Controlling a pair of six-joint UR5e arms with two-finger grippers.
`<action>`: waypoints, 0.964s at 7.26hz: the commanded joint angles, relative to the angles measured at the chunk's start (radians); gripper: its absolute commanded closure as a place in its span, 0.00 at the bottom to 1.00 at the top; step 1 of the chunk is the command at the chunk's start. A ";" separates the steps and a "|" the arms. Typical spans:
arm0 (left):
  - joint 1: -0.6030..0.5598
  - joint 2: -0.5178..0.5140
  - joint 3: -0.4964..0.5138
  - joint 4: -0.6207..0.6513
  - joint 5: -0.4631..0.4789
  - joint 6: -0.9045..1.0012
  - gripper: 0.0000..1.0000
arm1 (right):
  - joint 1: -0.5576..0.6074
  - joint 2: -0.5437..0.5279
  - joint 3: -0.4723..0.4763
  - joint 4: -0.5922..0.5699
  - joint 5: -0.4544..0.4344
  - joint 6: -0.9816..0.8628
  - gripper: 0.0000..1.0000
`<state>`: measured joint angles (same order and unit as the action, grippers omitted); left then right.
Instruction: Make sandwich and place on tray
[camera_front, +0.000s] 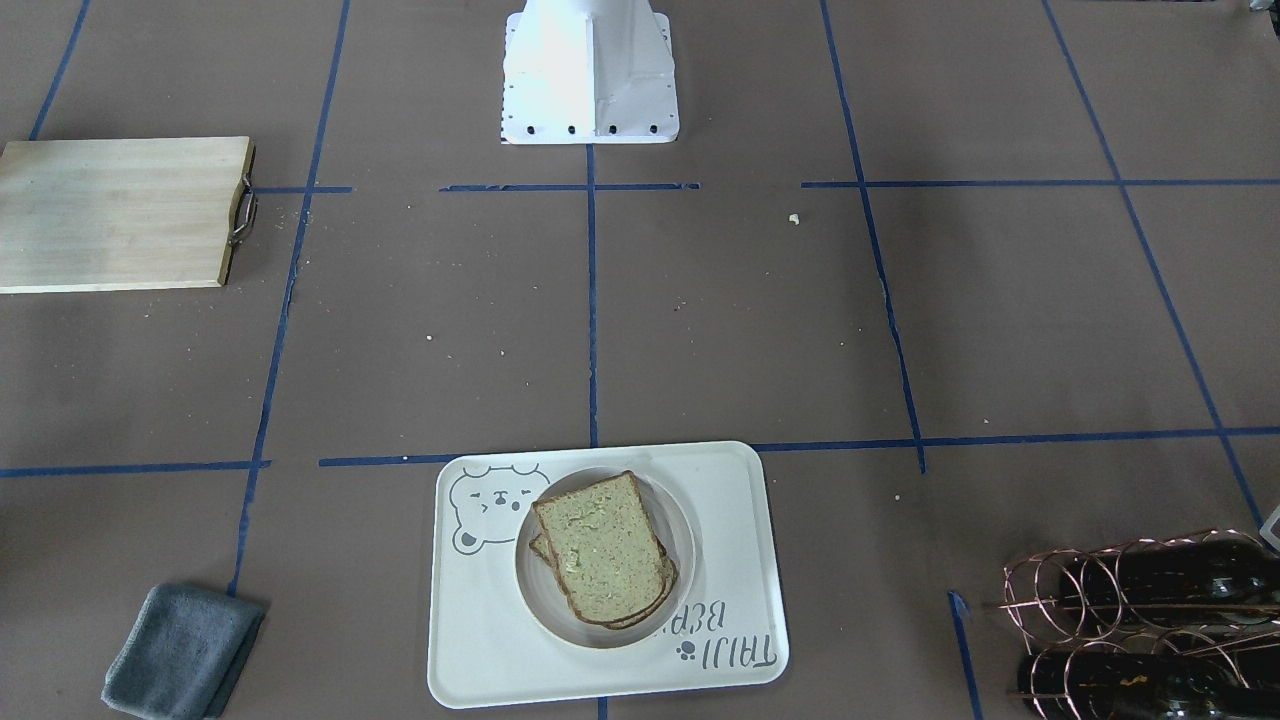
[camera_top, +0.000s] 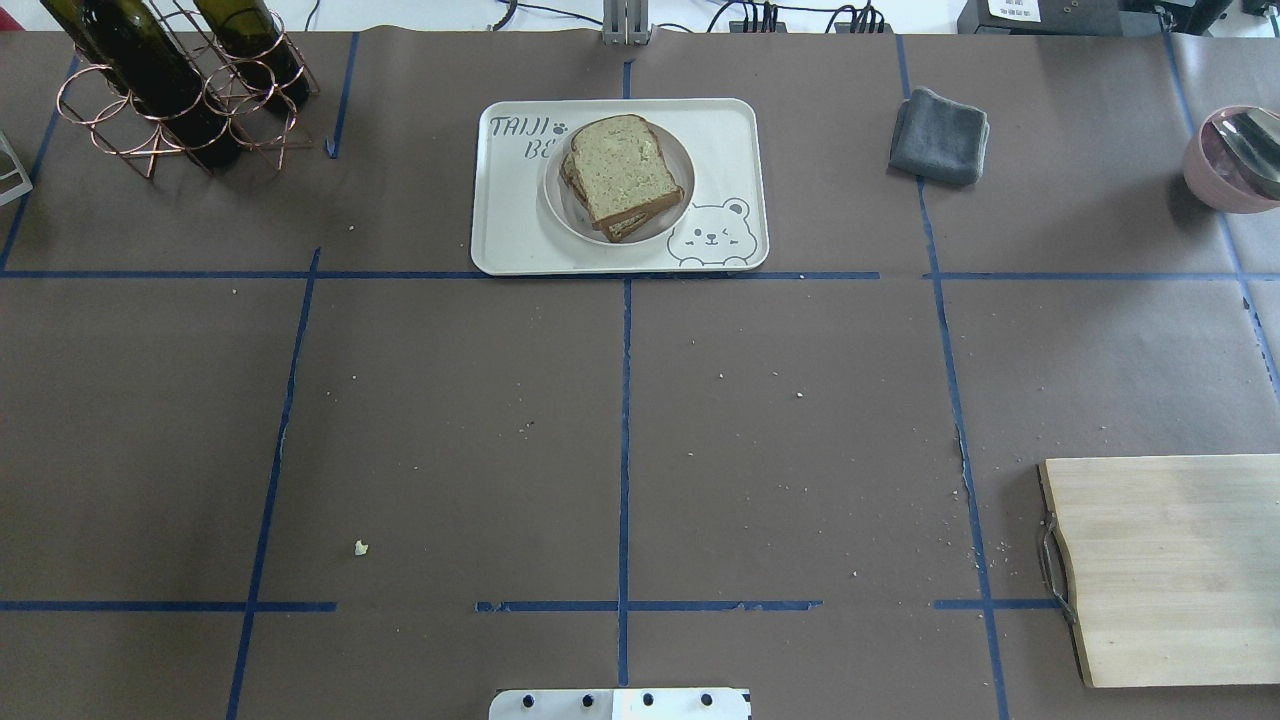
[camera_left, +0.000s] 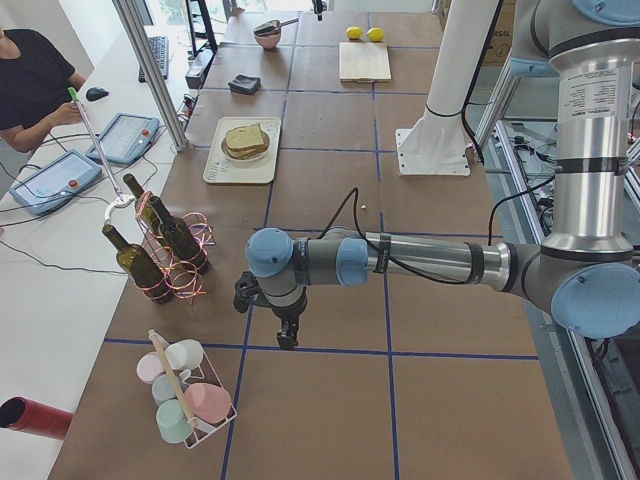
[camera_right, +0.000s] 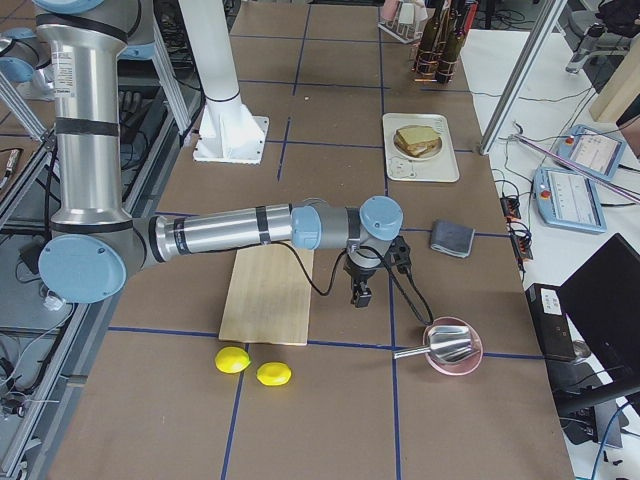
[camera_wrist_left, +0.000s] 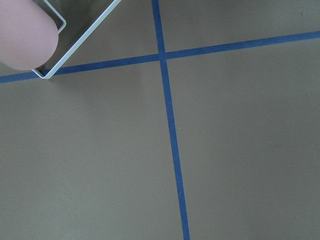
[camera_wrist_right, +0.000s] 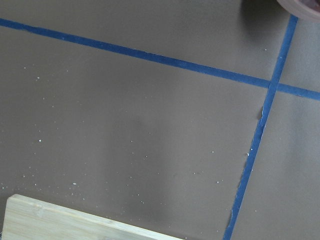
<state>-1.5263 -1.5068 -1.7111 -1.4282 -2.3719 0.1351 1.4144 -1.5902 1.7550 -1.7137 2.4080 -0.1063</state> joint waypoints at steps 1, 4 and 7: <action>0.000 0.000 0.002 0.000 -0.006 -0.002 0.00 | 0.000 -0.001 0.004 0.000 0.000 0.000 0.00; 0.000 -0.015 0.002 -0.001 -0.007 -0.002 0.00 | 0.000 0.003 0.004 0.002 -0.001 -0.004 0.00; 0.002 -0.021 0.001 -0.009 -0.009 0.000 0.00 | 0.000 0.006 -0.002 0.025 -0.001 0.000 0.00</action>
<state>-1.5254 -1.5262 -1.7097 -1.4347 -2.3802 0.1348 1.4143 -1.5832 1.7543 -1.6922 2.4069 -0.1070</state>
